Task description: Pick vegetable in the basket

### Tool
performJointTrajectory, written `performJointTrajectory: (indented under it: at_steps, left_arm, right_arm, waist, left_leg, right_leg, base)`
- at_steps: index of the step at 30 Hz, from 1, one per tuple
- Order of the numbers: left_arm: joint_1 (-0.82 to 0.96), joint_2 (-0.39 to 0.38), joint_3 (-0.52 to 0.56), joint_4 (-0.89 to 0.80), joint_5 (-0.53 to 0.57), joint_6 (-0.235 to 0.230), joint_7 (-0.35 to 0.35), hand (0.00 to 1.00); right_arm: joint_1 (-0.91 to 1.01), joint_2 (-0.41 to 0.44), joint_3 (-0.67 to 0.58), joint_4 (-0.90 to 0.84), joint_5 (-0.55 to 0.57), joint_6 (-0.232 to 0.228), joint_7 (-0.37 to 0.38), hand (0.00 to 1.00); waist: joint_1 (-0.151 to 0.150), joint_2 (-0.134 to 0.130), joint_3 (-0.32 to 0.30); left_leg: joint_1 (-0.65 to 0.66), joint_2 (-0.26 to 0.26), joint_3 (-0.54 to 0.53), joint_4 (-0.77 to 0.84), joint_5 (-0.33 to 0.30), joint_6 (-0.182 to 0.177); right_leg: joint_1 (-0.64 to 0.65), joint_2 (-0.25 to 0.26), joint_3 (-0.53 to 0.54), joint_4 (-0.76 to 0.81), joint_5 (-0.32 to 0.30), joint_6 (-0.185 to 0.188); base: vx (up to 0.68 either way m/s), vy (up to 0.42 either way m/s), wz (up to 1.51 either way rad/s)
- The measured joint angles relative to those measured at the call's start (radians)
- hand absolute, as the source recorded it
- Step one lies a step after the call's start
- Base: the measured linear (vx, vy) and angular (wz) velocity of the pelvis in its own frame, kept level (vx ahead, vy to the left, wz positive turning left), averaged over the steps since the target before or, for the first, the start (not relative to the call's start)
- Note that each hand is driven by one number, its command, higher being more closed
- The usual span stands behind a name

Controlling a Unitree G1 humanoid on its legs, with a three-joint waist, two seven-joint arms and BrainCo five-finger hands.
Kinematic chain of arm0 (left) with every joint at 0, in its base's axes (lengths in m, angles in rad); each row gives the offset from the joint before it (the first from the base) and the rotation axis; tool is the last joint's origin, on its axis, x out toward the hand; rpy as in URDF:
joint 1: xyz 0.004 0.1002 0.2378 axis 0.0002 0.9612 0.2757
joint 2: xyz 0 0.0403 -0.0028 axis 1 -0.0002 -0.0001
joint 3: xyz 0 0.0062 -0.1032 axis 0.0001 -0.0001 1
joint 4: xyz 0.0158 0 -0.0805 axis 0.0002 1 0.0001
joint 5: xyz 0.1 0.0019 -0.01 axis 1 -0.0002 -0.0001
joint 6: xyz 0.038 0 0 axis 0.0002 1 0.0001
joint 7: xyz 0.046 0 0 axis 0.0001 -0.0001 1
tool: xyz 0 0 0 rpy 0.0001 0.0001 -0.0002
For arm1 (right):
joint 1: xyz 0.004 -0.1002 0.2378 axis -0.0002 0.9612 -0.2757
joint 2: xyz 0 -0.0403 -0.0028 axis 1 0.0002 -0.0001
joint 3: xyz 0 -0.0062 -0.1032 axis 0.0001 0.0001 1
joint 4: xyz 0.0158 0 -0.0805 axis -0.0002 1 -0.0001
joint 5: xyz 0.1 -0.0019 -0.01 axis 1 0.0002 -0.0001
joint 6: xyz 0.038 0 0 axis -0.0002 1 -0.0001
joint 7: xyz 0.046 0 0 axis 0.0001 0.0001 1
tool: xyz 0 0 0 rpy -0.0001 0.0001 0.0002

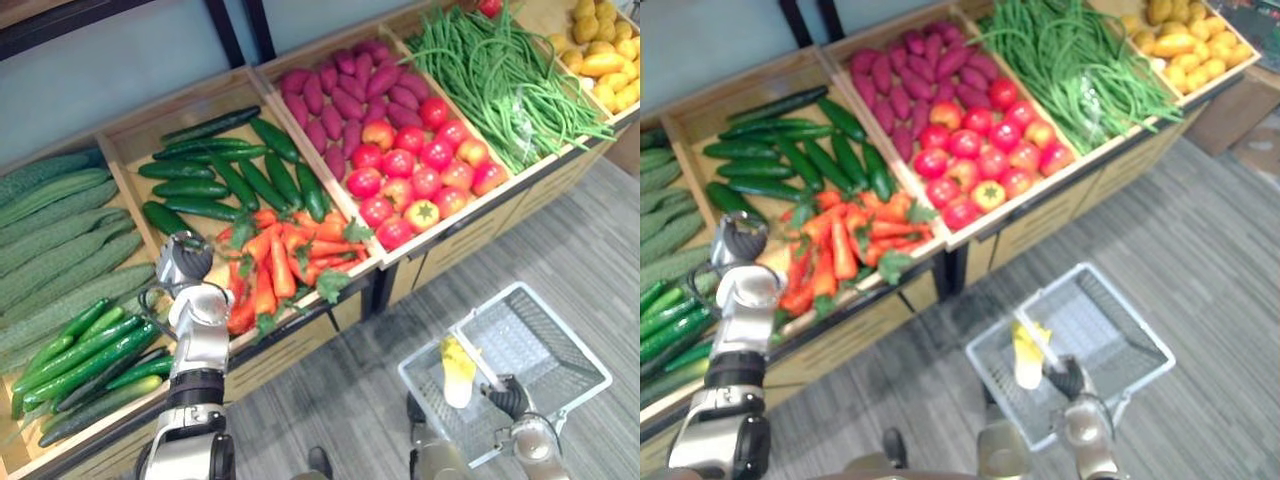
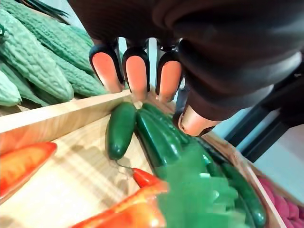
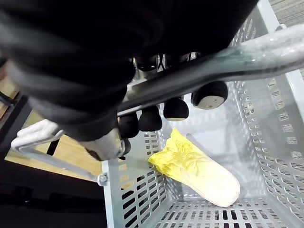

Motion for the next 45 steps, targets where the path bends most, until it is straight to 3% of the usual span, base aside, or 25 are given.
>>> performJointTrajectory:
  at_steps: [9, 10, 22, 29, 39, 45]
  left_arm:
    - [0.012, 0.000, 0.001, -0.067, 0.132, 0.010, -0.003, 1.00]
    - [0.012, 0.000, 0.002, -0.074, 0.141, 0.010, -0.003, 0.00]
    - [0.072, 0.000, 0.010, -0.074, 0.161, 0.010, -0.011, 0.00]
    - [0.069, 0.000, -0.047, -0.061, 0.162, 0.009, -0.034, 0.00]
    - [-0.013, 0.000, -0.110, 0.092, 0.162, 0.007, -0.035, 0.00]
    - [-0.039, 0.000, -0.121, 0.176, 0.160, 0.005, -0.029, 0.00]
  right_arm:
    - [0.005, 0.000, -0.005, -0.003, -0.004, 0.000, 0.006, 1.00]
    - [0.005, 0.000, -0.005, -0.003, -0.011, 0.000, 0.006, 1.00]
    - [0.009, 0.001, -0.003, -0.003, -0.038, -0.001, 0.013, 1.00]
    - [0.009, 0.001, -0.002, -0.011, -0.037, -0.001, 0.012, 1.00]
    - [0.007, 0.001, 0.008, -0.038, -0.036, -0.003, 0.000, 1.00]
    - [0.007, 0.001, 0.008, -0.041, -0.022, -0.017, -0.009, 1.00]
  waist:
    - [0.015, 0.000, -0.001]
    - [0.015, -0.001, -0.002]
    - [0.017, -0.006, -0.030]
    - [0.014, -0.008, -0.032]
    - [0.009, -0.010, -0.031]
    - [-0.013, -0.012, -0.030]
  left_leg:
    - [-0.006, 0.000, -0.010, -0.001, 0.000, -0.001]
    - [-0.010, -0.001, -0.017, 0.000, 0.000, -0.001]
    - [-0.022, 0.000, -0.027, 0.012, -0.001, 0.000]
    - [-0.037, 0.001, -0.024, 0.012, 0.000, 0.000]
    - [-0.046, -0.007, 0.006, -0.007, 0.000, 0.000]
    - [-0.049, -0.005, 0.025, -0.014, 0.000, 0.000]
  right_leg:
    - [0.000, 0.008, -0.011, 0.000, -0.001, -0.001]
    - [0.000, 0.007, -0.015, 0.000, -0.001, -0.001]
    - [-0.001, 0.006, -0.019, 0.000, -0.001, -0.001]
    - [-0.019, 0.009, -0.016, 0.000, 0.001, -0.003]
    - [-0.054, 0.008, 0.008, 0.000, 0.002, -0.003]
    - [-0.071, 0.008, 0.021, 0.000, 0.007, -0.009]
  base:
    - [0.00, -0.013, 0.02]
    - [-0.01, -0.032, 0.13]
    - [0.00, -0.009, 0.02]
    - [0.00, -0.008, -0.01]
    - [0.01, -0.013, -0.08]
    - [0.01, -0.011, -0.09]
